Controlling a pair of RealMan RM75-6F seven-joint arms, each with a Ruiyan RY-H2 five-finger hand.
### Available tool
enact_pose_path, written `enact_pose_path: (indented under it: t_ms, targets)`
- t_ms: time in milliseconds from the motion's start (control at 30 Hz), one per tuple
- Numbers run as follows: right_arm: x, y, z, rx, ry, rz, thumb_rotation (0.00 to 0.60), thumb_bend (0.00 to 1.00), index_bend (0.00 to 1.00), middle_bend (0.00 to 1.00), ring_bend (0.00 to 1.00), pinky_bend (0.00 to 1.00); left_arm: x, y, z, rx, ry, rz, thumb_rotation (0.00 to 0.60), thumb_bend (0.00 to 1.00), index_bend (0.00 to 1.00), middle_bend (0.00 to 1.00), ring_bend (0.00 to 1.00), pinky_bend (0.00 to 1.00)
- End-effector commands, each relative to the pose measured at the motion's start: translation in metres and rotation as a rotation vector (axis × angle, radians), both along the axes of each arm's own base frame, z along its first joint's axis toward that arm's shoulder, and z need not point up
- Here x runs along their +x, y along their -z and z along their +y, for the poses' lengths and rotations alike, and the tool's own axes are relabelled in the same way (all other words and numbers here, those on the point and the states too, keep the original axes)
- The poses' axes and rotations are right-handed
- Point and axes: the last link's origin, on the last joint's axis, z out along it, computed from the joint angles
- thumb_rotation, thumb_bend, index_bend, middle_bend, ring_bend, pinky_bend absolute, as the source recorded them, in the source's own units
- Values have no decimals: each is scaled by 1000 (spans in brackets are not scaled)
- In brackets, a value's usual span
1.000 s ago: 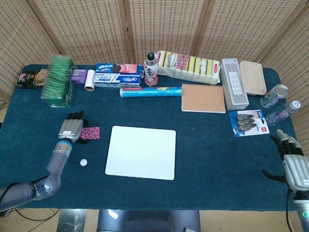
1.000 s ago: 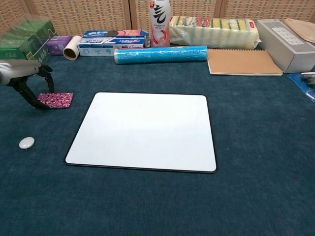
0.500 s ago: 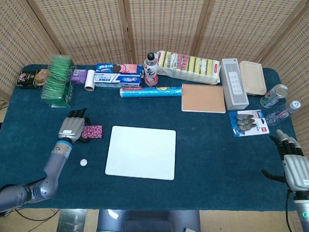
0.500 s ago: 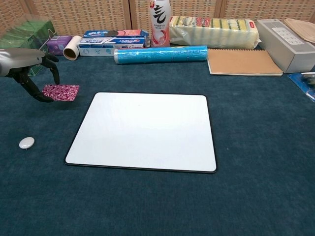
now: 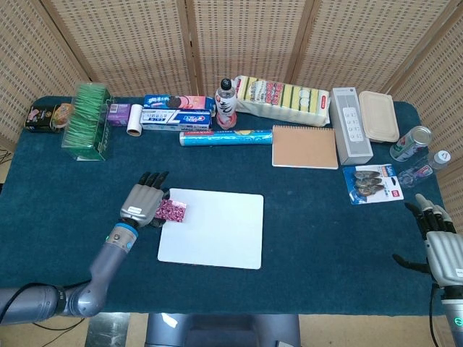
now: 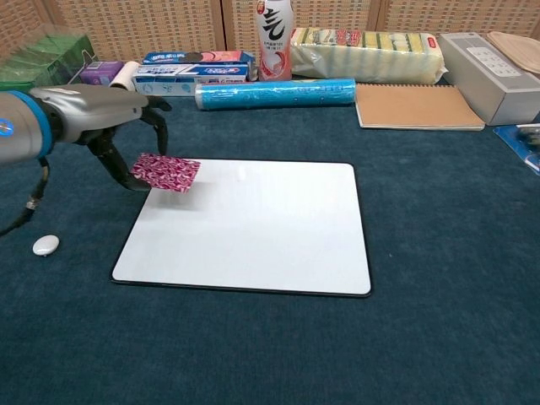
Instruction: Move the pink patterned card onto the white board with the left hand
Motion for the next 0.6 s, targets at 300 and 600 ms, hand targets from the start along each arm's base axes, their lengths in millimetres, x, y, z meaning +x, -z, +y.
enact_pose_path:
  t_ms: [300, 600]
  targets:
    - [-1, -1, -1, 6, 5, -1, 600, 0, 96, 0, 0, 0, 41, 37, -11, -52, 11, 12, 600, 168, 198, 0, 0, 22]
    - [-1, -2, -1, 4, 9, -5, 600, 0, 96, 0, 0, 0, 34, 24, -15, -76, -6, -8, 600, 124, 0, 0, 0, 21]
